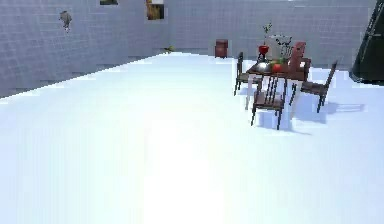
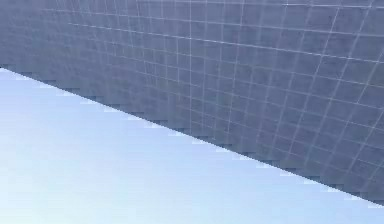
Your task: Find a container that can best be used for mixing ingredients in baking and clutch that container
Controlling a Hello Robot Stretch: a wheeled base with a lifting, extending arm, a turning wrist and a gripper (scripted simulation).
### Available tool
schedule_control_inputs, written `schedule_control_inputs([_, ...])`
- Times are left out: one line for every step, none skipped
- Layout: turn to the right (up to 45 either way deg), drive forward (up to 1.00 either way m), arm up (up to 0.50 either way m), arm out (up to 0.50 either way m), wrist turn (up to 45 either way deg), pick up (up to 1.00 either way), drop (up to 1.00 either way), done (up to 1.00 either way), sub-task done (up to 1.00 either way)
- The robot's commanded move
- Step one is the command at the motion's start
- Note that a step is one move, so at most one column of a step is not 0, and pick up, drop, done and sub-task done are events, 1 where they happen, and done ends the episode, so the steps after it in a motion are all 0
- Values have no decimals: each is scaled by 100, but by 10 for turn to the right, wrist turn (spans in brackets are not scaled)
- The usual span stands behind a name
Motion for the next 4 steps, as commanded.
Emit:
schedule_control_inputs([-450, 0, 0, 0, 0, 0, 0, 0, 0])
schedule_control_inputs([-450, 0, 0, 0, 0, 0, 0, 0, 0])
schedule_control_inputs([-450, 0, 0, 0, 0, 0, 0, 0, 0])
schedule_control_inputs([-150, 0, 0, 0, 0, 0, 0, 0, 0])
